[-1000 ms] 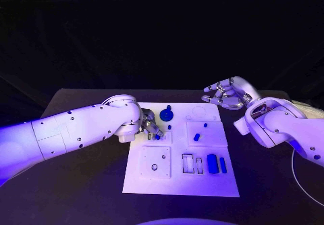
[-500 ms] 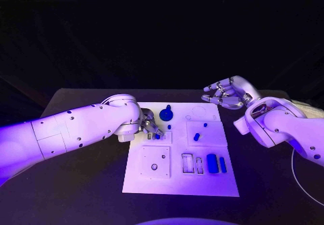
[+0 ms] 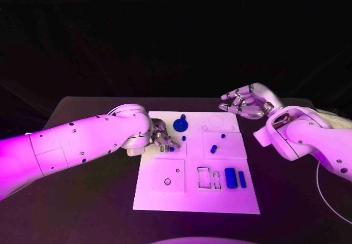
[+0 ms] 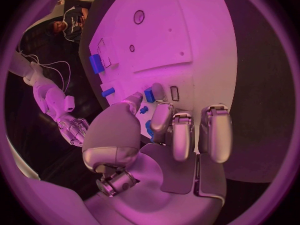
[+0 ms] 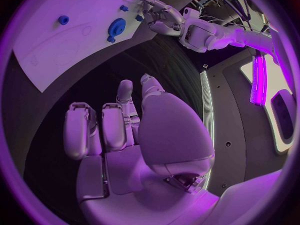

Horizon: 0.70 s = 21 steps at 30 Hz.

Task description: Assemble the parts on the task board

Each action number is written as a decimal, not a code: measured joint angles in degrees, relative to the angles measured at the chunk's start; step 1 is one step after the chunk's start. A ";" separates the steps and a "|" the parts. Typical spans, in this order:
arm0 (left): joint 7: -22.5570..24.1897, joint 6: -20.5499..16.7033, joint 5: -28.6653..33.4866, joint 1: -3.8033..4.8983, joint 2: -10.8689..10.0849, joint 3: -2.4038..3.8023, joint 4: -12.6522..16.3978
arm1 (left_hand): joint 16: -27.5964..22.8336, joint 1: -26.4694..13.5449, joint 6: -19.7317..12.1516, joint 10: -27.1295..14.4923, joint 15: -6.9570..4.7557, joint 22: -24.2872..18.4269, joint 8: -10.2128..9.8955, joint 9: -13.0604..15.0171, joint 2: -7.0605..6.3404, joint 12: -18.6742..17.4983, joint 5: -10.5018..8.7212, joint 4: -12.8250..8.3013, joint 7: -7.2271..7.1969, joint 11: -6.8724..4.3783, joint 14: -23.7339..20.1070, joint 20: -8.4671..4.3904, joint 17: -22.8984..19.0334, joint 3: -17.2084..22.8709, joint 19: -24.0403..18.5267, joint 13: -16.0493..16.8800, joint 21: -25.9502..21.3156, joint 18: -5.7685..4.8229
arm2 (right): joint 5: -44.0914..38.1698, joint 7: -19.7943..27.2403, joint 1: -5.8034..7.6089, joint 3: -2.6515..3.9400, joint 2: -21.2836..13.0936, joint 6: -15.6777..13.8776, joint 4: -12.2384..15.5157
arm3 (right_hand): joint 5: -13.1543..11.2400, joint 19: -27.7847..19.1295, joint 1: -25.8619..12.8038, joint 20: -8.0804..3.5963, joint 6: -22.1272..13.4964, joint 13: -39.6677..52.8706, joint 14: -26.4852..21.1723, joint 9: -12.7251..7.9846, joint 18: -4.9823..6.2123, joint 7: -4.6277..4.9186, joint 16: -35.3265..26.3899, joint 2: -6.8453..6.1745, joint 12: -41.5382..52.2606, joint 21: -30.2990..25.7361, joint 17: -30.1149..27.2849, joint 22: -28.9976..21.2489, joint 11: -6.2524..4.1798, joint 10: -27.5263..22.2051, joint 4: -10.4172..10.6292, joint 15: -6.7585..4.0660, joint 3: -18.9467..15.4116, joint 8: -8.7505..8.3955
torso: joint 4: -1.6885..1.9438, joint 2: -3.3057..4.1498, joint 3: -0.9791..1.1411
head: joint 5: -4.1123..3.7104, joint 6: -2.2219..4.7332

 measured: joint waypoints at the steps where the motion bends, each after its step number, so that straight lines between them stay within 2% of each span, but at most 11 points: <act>1: -0.01 -0.22 0.01 -0.01 -0.18 0.16 0.25 | 0.00 0.00 0.00 0.00 0.00 0.00 0.00 0.01 0.00 0.00 0.00 0.22 0.00 0.00 0.00 0.00 0.00 -0.22 0.00 0.00 0.00 0.00 | 0.00 0.01 0.00 0.00 0.02 0.00 -0.03 | 0.00 0.00 0.00 0.00 0.00 0.00 0.00 0.00 0.00 0.00 0.00 0.00 0.00 0.00 0.00 0.00 0.00 0.00 0.00 0.00 0.00 0.00 | 0.00 -0.01 0.00 | -0.02 0.01; 10: -0.04 -1.55 0.22 0.62 -1.78 1.62 2.25 | 0.00 0.31 0.00 0.00 0.00 0.00 0.00 0.07 0.28 0.00 0.00 0.79 0.00 0.00 0.00 0.00 0.00 -1.74 0.00 -0.08 0.00 0.00 | 0.02 0.07 -0.04 0.00 0.14 0.00 -0.25 | 0.00 0.00 0.00 0.00 0.00 -0.14 0.00 0.00 0.00 0.00 -0.03 0.00 0.00 0.00 -0.10 -0.06 0.00 0.00 0.00 0.00 0.00 0.00 | 0.03 -0.03 0.03 | -0.04 0.20; 12: -0.05 -1.53 0.35 0.92 -2.32 2.23 2.69 | 0.00 1.09 0.00 0.00 0.00 0.00 0.00 0.07 0.13 -0.06 0.00 0.90 0.00 0.00 0.00 0.00 0.00 -2.61 0.00 -0.48 -0.11 -0.01 | 0.04 0.09 -0.08 -0.01 0.19 0.00 -0.37 | 0.00 0.00 0.00 0.00 0.00 -0.14 0.00 0.00 0.00 0.00 -0.03 0.00 0.00 0.00 -0.10 -0.05 0.00 0.00 0.00 0.00 0.00 0.00 | 0.03 -0.03 0.03 | -0.03 0.27; 15: -0.12 -0.92 0.57 1.62 -2.92 3.01 2.98 | 0.00 2.61 -1.02 -1.51 0.00 0.02 -0.74 0.15 0.23 -2.30 0.00 1.40 0.63 0.41 0.00 0.00 -0.01 -4.47 0.00 -2.66 -1.76 0.00 | 0.09 0.10 -0.13 -0.01 0.25 0.00 -0.54 | 0.00 0.00 0.00 0.00 0.00 -0.14 0.00 0.00 0.00 0.00 -0.03 0.00 0.00 0.00 -0.10 -0.05 0.00 0.00 0.00 0.00 0.00 0.00 | 0.04 -0.04 0.03 | -0.02 0.46; 18: -0.29 1.09 0.61 2.87 -3.28 3.48 2.58 | 0.00 5.62 -3.54 -4.73 0.00 0.04 -2.05 0.04 0.87 -6.61 0.00 1.09 1.47 1.14 0.00 0.00 -0.01 -5.86 0.00 -7.11 -4.17 0.00 | 0.14 0.11 -0.18 -0.02 0.32 0.00 -0.67 | 0.00 0.00 0.00 0.00 0.00 -0.13 0.00 0.00 0.00 0.00 -0.03 0.00 0.00 0.00 -0.10 -0.05 0.00 0.00 0.00 0.00 0.00 0.00 | 0.06 -0.04 0.05 | 0.06 0.65; 21: -0.46 3.35 0.58 4.13 -3.07 3.77 0.77 | 0.00 6.88 -5.94 -7.44 0.94 0.04 -4.18 -1.20 1.89 -10.06 0.21 1.54 2.63 2.06 -0.08 0.42 -0.01 -6.98 -0.23 -10.70 -5.30 0.00 | 0.19 0.13 -0.20 -0.03 0.34 0.00 -0.77 | 0.00 0.00 0.00 0.00 0.00 -0.17 0.00 0.00 0.00 0.00 -0.03 0.00 -0.12 0.00 -0.10 -0.05 0.00 0.00 0.00 0.00 0.00 0.00 | 0.08 -0.04 0.07 | 0.12 0.77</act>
